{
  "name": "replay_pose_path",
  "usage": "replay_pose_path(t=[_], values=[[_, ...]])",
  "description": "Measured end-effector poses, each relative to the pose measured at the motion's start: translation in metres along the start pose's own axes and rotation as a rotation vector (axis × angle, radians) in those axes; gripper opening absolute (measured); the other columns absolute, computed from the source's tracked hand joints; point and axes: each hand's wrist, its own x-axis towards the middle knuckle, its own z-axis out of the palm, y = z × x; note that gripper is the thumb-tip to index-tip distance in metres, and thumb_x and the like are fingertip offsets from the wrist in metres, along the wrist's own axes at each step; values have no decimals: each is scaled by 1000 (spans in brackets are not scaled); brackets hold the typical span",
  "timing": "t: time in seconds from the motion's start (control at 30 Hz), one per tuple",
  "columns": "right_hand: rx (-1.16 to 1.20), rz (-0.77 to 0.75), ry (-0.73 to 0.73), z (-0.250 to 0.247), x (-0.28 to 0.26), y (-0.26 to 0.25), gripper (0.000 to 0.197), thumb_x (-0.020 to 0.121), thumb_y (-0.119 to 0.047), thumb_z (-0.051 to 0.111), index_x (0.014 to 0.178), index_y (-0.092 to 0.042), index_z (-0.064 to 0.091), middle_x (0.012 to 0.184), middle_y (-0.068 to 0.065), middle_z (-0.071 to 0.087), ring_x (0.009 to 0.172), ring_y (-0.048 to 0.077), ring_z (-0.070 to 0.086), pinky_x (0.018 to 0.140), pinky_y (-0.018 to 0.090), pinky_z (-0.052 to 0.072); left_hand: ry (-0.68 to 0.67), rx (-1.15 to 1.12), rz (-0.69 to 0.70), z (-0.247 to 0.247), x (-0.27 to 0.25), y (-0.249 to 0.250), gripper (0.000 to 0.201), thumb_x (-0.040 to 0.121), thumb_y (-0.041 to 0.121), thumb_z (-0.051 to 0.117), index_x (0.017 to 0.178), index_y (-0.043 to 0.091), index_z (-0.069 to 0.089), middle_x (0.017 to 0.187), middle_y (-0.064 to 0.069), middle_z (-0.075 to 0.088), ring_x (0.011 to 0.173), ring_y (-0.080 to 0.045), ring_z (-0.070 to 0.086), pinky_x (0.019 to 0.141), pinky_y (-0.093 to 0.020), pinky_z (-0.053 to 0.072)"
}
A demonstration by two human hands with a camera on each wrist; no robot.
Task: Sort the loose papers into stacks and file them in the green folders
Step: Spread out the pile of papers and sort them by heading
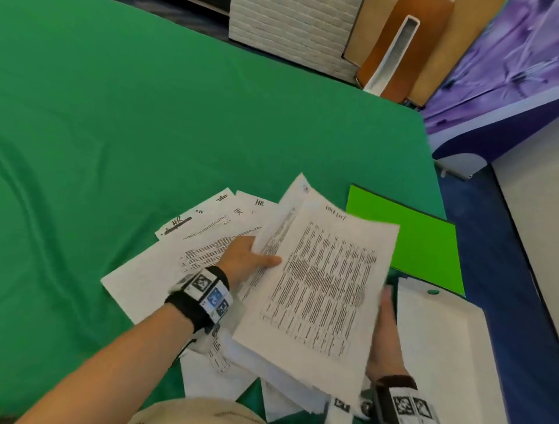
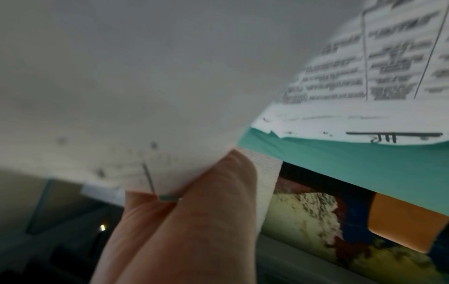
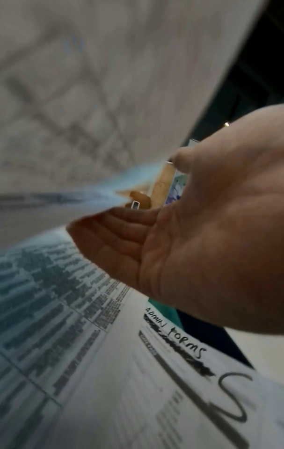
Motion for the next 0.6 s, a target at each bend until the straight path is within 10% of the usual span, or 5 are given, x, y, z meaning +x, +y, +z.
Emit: replay_pose_path(t=[0.07,0.2,0.4,0.5,0.6], values=[[-146,93,81,-90,-43,130,36,95,-41,56,115,-13,67,111,12,72,101,30,68,85,41,53,49,162,-52,6,15,-21,26,80,23,78,99,18,61,95,-1,70,84,-20,68,73,-32,55],[-346,-1,331,-129,-17,176,14,92,6,53,98,1,65,93,21,71,81,30,69,69,34,56,91,469,-61,7,34,-50,21,88,19,69,103,12,56,106,-10,65,90,-26,63,78,-37,52],[-646,26,561,-152,0,198,26,88,-24,65,109,-13,56,105,6,60,99,28,57,98,46,47,160,673,-27,14,35,-58,34,91,32,63,119,13,59,112,-8,62,89,-21,59,71,-26,47],[-530,61,427,-156,17,202,62,75,-48,70,123,-10,56,119,5,63,107,26,60,99,48,47,130,711,-99,23,38,-61,56,82,46,70,121,11,50,119,-9,49,98,-24,54,83,-34,52],[-341,113,281,-149,20,193,46,82,-34,73,118,-6,62,109,12,71,98,32,68,90,49,53,25,655,-167,34,44,-61,69,72,54,75,119,10,49,117,-8,57,102,-25,59,83,-35,55]])
